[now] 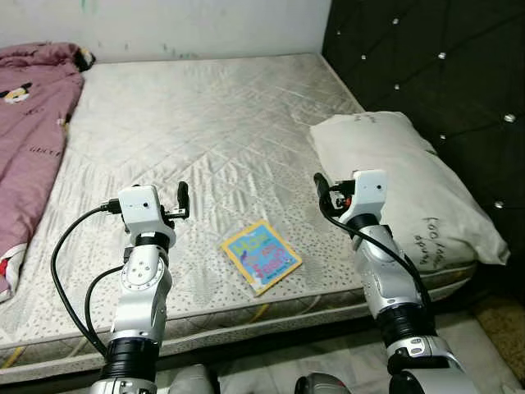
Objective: Clean up the room
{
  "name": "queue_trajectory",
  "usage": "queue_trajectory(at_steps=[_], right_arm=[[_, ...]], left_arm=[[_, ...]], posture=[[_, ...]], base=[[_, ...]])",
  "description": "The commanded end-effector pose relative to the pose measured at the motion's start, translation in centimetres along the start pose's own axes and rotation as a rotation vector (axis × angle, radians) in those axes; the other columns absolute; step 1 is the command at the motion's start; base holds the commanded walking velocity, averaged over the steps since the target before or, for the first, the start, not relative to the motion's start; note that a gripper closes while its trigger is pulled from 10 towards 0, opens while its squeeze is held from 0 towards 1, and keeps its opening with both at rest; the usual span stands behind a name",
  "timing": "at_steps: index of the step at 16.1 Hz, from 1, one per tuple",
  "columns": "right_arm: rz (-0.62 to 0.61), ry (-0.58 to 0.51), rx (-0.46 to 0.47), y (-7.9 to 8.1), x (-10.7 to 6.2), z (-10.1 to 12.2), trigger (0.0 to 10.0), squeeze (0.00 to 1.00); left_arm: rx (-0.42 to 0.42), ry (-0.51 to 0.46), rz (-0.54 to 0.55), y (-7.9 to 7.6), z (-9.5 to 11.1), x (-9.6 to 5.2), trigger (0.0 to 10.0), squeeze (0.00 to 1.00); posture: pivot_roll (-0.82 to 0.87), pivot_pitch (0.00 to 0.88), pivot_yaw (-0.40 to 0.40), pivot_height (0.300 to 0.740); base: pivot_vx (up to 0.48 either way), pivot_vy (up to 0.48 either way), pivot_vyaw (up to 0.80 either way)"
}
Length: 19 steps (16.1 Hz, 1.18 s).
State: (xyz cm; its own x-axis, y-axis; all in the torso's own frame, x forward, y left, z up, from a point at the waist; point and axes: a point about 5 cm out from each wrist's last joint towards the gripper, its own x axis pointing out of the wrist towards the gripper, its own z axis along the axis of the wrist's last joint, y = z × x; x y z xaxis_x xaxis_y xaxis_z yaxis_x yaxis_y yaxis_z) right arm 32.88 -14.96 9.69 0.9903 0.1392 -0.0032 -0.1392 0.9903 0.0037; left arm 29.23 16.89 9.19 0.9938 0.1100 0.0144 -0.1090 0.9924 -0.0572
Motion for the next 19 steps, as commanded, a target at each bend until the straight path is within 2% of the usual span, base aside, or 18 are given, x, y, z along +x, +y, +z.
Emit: queue_trajectory(at_steps=[1, 2, 4, 6, 9, 11, 13, 14, 15, 16, 19], right_arm=[[-0.002, -0.019, 0.007, -0.3, 0.1, 0.5, 10.0, 0.00], [-0.003, -0.027, 0.018, -0.3, -0.1, 0.7, 10.0, 0.00], [-0.002, -0.026, 0.030, -0.3, -0.5, 0.7, 10.0, 0.00], [-0.001, -0.018, 0.038, -0.2, -1.3, 0.4, 10.0, 0.00], [-0.034, -0.014, 0.046, -0.6, -2.3, 0.3, 10.0, 0.00], [-0.043, -0.003, 0.051, -0.7, -2.8, 0.2, 10.0, 0.00], [-0.036, 0.005, 0.050, -0.6, -2.9, 0.1, 10.0, 0.00], [-0.030, 0.006, 0.047, -0.5, -2.8, 0.2, 10.0, 0.00], [-0.031, 0.006, 0.046, -0.6, -2.8, 0.3, 10.0, 0.00], [-0.039, 0.005, 0.046, -0.8, -3.0, 0.3, 10.0, 0.00], [-0.051, 0.011, 0.071, -0.8, -3.4, 0.2, 10.0, 0.00]], left_arm=[[-0.010, -0.017, 0.014, 0.0, 0.4, 0.1, 10.0, 0.00], [-0.023, -0.014, 0.034, 0.3, 0.4, -0.1, 10.0, 0.00], [0.002, -0.001, 0.087, 0.9, 0.5, -0.6, 10.0, 0.00], [-0.029, -0.018, 0.062, 1.8, 0.6, -1.6, 10.0, 0.00], [0.072, -0.099, 0.121, 3.4, 1.5, -3.3, 10.0, 0.00], [0.131, -0.112, 0.137, 4.1, 1.7, -4.1, 10.0, 0.00], [0.230, -0.160, 0.065, 4.2, 2.4, -4.3, 10.0, 0.00], [0.301, -0.163, 0.110, 4.5, 2.8, -4.1, 10.0, 0.00], [0.316, -0.134, 0.155, 4.5, 2.8, -4.1, 10.0, 0.00], [0.276, -0.150, 0.040, 3.9, 2.8, -4.7, 10.0, 0.00], [0.213, -0.103, 0.026, 3.2, 1.8, -5.8, 10.0, 0.00]], posture=[[-0.04, 0.000, -0.005, 0.740], [-0.04, 0.000, -0.006, 0.740], [-0.03, 0.000, -0.009, 0.740], [-0.03, 0.023, -0.010, 0.740], [-0.02, 0.050, -0.010, 0.740], [-0.02, 0.058, -0.014, 0.740], [-0.01, 0.067, -0.022, 0.740], [-0.01, 0.069, -0.025, 0.740], [-0.01, 0.072, -0.023, 0.740], [-0.01, 0.072, -0.018, 0.740], [-0.01, 0.074, -0.017, 0.740]], base=[[0.000, 0.000, 0.00], [0.000, 0.000, 0.00], [0.000, 0.000, 0.00], [0.000, 0.000, 0.00], [0.000, 0.000, 0.00], [0.000, 0.000, 0.00], [0.000, 0.000, 0.00], [0.000, 0.000, 0.00], [0.000, 0.000, 0.00], [0.000, 0.000, 0.00], [0.000, 0.000, -0.17]])
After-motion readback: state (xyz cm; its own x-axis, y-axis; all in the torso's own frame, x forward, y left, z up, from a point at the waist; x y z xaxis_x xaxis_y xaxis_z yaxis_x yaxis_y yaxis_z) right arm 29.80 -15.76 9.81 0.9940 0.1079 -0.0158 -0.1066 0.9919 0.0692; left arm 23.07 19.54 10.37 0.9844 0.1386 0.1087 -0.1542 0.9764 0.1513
